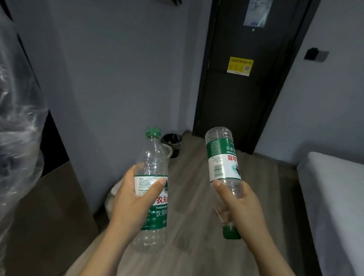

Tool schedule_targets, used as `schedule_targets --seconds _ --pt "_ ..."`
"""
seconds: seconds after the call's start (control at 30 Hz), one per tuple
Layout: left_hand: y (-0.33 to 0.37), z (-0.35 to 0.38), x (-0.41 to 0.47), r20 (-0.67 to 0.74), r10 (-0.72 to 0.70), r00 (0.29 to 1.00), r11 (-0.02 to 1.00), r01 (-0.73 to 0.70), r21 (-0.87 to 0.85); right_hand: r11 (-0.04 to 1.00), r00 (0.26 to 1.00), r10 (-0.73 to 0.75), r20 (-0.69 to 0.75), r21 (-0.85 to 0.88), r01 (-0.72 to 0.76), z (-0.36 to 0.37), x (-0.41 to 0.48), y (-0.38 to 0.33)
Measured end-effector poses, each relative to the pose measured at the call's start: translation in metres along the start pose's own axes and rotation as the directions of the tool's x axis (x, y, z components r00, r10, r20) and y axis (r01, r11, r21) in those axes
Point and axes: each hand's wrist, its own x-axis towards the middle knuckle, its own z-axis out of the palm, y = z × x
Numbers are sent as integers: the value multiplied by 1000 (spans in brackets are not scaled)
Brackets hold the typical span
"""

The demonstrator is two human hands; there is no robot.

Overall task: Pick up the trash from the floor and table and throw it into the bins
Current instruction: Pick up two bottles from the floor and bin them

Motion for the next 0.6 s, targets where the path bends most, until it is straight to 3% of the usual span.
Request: schedule_targets --seconds 0.3,0.6 --pt "-10 69 143 -63 1 998 984 10 178 997 1000 9 15 74 -10 12 168 9" --pt "-32 113 268 -120 -9 993 969 38 242 1000 997 14 73 23 -16 33 315 21"
